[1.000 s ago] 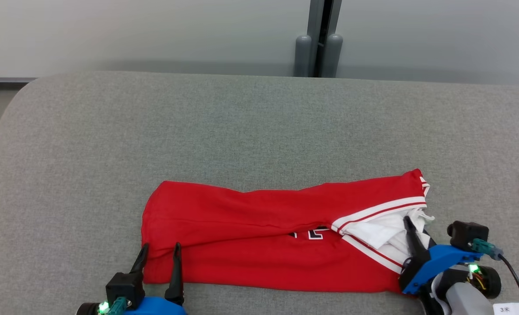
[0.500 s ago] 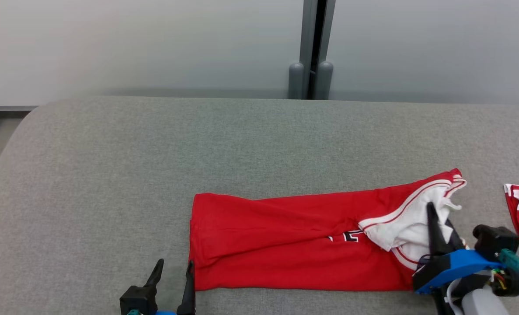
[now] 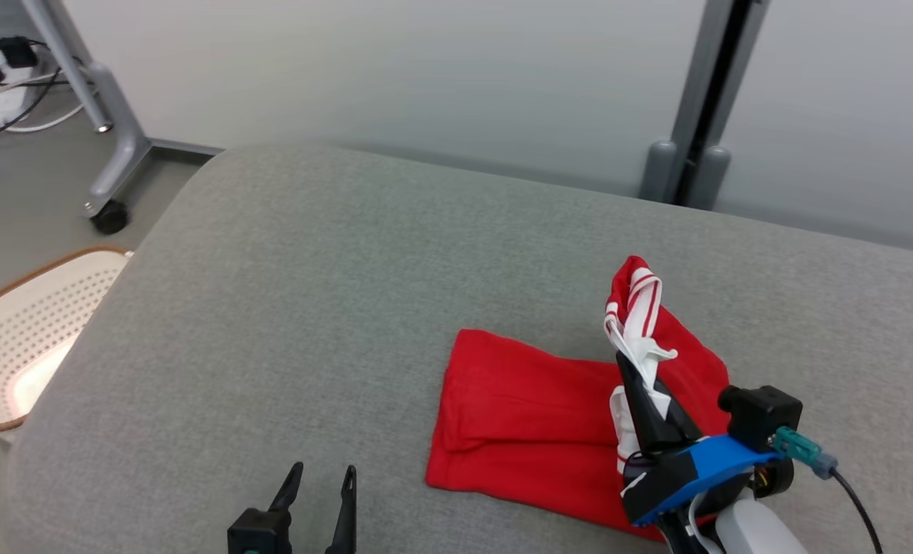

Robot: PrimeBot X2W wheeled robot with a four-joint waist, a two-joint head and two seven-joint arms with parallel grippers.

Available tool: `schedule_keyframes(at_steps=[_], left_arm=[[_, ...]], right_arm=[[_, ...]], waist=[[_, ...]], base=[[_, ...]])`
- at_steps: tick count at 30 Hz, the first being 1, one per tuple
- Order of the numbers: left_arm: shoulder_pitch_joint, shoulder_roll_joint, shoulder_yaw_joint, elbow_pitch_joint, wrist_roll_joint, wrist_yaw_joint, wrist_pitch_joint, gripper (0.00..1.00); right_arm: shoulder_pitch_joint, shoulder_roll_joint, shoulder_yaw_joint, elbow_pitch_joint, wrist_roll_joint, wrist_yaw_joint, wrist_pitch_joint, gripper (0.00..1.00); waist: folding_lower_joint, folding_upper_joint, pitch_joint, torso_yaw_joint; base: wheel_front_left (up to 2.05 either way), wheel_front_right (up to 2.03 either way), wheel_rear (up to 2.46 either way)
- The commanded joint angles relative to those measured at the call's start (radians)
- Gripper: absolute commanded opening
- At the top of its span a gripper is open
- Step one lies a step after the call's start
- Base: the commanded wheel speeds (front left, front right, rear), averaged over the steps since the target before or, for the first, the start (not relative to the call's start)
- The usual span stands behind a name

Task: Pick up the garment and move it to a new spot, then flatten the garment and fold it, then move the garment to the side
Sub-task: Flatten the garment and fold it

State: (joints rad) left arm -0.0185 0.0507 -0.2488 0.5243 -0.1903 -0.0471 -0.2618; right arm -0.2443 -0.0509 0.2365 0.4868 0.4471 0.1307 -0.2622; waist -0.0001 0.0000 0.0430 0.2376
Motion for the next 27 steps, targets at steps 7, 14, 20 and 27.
schedule_keyframes(at_steps=[7, 14, 20, 27], left_arm=[[0.012, 0.0, -0.009, 0.006, 0.002, -0.005, -0.004, 1.0], [0.011, 0.0, 0.008, -0.002, 0.001, 0.006, -0.004, 1.0], [0.019, 0.0, 0.042, -0.016, 0.007, 0.008, -0.004, 1.0], [0.009, 0.0, 0.072, -0.047, 0.012, 0.017, -0.004, 1.0]], right_arm=[[-0.074, -0.001, 0.106, 0.087, 0.077, 0.0, -0.003, 0.0], [-0.091, -0.002, 0.124, 0.068, 0.102, 0.0, -0.003, 1.0], [-0.037, -0.002, 0.009, 0.056, -0.019, 0.0, -0.003, 1.0], [0.065, -0.001, -0.168, 0.015, -0.204, 0.0, -0.003, 1.0]], waist=[[0.0001, 0.0, 0.029, 0.139], [0.0001, 0.0, 0.02, 0.122], [0.0001, 0.0, -0.01, 0.026], [0.0001, 0.0, -0.036, -0.095]], base=[[0.0, 0.0, 0.0], [0.0, 0.0, 0.0], [0.0, 0.0, 0.0], [0.0, 0.0, 0.0]])
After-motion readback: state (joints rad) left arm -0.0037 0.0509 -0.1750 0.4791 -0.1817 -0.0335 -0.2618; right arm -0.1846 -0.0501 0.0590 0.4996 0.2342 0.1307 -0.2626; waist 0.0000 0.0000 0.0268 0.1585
